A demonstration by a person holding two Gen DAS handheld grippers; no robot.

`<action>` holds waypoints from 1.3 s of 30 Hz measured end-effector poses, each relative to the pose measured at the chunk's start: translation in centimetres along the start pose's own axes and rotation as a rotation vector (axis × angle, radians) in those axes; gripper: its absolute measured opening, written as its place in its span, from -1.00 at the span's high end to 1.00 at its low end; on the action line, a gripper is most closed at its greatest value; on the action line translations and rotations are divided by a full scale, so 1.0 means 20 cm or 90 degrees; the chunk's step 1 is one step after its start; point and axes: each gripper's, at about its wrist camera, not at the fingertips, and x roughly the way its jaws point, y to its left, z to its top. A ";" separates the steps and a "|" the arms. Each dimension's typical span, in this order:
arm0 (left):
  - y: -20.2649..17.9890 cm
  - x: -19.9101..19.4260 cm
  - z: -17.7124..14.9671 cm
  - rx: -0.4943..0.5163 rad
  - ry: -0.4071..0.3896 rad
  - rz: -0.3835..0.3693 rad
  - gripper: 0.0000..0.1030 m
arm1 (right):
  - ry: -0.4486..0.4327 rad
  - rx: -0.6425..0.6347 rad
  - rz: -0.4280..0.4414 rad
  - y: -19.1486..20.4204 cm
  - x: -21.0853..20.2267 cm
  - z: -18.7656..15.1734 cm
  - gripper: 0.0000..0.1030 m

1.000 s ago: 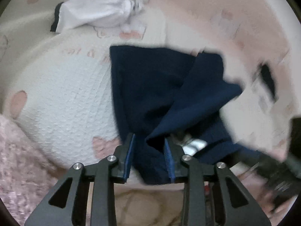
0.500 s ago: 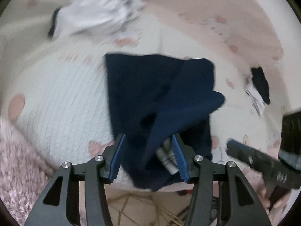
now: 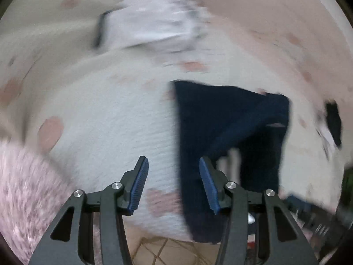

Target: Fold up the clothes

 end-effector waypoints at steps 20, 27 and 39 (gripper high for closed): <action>0.00 0.22 0.29 0.068 0.006 -0.019 0.33 | -0.032 -0.020 -0.099 -0.21 0.19 0.34 -0.15; -0.27 0.21 0.22 0.228 0.001 -0.121 -0.16 | -0.079 -0.043 -0.064 -0.16 0.16 0.37 -0.15; 0.02 0.25 0.39 0.032 -0.039 -0.022 0.82 | -0.090 -0.104 -0.095 -0.05 0.13 0.42 -0.15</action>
